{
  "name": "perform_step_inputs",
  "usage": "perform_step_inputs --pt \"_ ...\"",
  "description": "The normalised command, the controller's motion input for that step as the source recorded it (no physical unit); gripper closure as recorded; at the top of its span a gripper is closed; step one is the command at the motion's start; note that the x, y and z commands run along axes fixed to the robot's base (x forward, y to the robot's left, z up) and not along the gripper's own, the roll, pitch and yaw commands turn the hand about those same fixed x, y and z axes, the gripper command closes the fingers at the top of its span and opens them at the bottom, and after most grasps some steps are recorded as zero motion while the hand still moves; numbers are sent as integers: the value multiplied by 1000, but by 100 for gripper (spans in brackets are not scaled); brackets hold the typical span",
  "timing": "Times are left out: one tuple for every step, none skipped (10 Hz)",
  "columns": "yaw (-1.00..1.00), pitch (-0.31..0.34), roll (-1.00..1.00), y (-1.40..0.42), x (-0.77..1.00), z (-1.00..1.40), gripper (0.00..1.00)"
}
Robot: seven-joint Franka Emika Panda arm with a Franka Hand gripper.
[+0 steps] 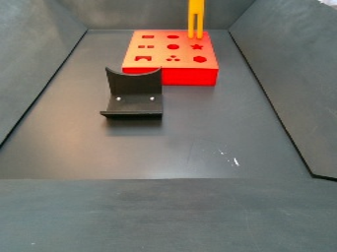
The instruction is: Insert the square-circle object.
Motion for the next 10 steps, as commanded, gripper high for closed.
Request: perform_step_inputs --pt "0 0 153 -29 186 -626 100" --pt "0 0 117 -31 243 -617 100" --pt "0 0 104 -23 209 -569 100" --pt "0 0 97 0 -37 -383 100" --pt "-11 -39 61 0 -86 -414 100" --pt "0 -80 21 0 -174 -554 100" --pt "-17 -113 0 0 -123 -549 100" --pt "0 -1 -3 0 6 -111 100" --pt "0 -193 -81 -9 0 -634 100" --pt "0 -241 -91 0 0 -711 100"
